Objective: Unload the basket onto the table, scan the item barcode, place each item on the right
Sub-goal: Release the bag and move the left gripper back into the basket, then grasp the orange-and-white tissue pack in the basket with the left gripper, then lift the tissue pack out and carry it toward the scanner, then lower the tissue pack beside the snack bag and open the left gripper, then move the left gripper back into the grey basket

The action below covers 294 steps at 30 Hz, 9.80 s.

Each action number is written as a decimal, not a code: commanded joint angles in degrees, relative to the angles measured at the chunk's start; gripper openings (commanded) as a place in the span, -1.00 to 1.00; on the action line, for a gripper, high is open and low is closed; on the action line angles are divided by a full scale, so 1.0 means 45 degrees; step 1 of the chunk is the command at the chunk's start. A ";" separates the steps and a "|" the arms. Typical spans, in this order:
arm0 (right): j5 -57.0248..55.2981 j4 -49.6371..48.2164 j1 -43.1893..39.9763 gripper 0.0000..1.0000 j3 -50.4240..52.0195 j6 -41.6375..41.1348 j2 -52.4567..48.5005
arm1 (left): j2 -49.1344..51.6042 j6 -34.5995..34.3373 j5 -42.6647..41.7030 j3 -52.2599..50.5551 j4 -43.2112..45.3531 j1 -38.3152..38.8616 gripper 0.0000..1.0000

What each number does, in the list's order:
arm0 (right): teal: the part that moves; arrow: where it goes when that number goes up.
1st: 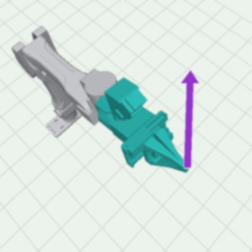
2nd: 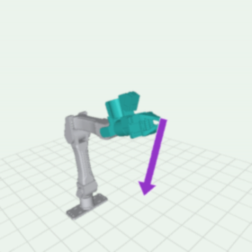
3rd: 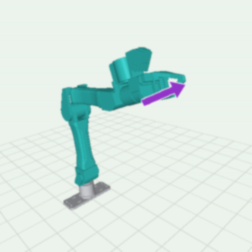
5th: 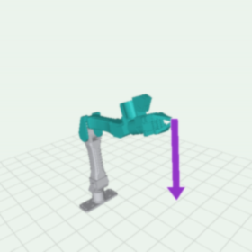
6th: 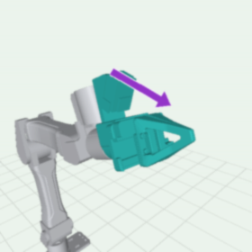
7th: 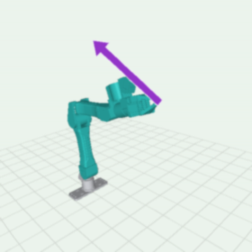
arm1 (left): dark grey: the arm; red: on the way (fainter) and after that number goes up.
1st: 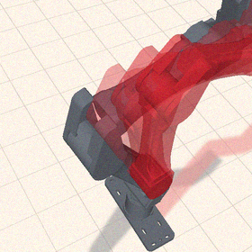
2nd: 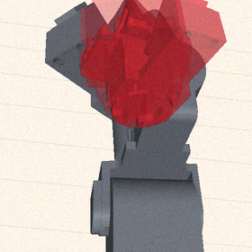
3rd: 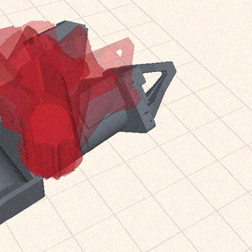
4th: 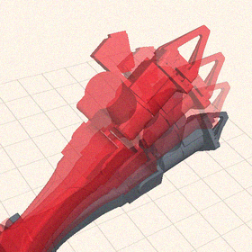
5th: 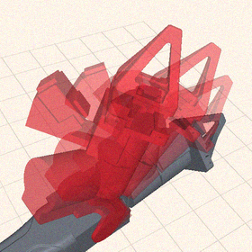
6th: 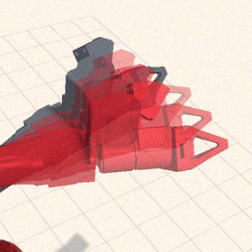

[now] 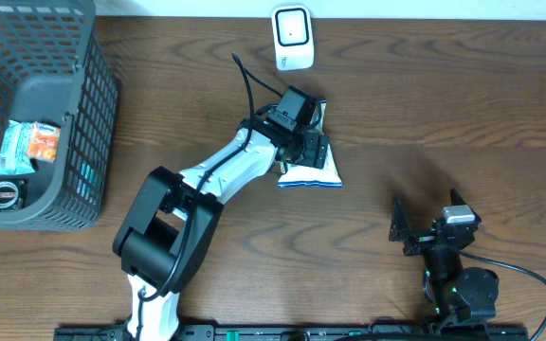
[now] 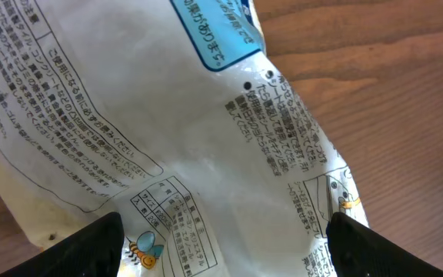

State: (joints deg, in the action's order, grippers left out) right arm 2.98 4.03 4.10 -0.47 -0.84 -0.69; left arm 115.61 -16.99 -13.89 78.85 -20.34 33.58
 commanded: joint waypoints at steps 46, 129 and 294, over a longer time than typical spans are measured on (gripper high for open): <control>-0.0010 0.0044 0.0078 0.98 0.0024 -0.0083 0.0068 | -0.9384 0.1001 0.3959 0.0355 0.1846 -1.2104 0.68; -0.0010 0.0044 0.0078 0.99 0.0024 -0.0083 0.0068 | -0.5649 0.3002 0.2691 0.0330 0.0214 -1.5076 -0.86; -0.0010 0.0044 0.0078 0.99 0.0024 -0.0083 0.0068 | -0.7669 0.1948 -0.1326 0.0306 0.1219 -0.7533 0.99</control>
State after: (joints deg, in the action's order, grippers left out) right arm 2.98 4.03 4.10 -0.47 -0.84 -0.69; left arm 81.58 -16.25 -19.59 80.16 -15.07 0.91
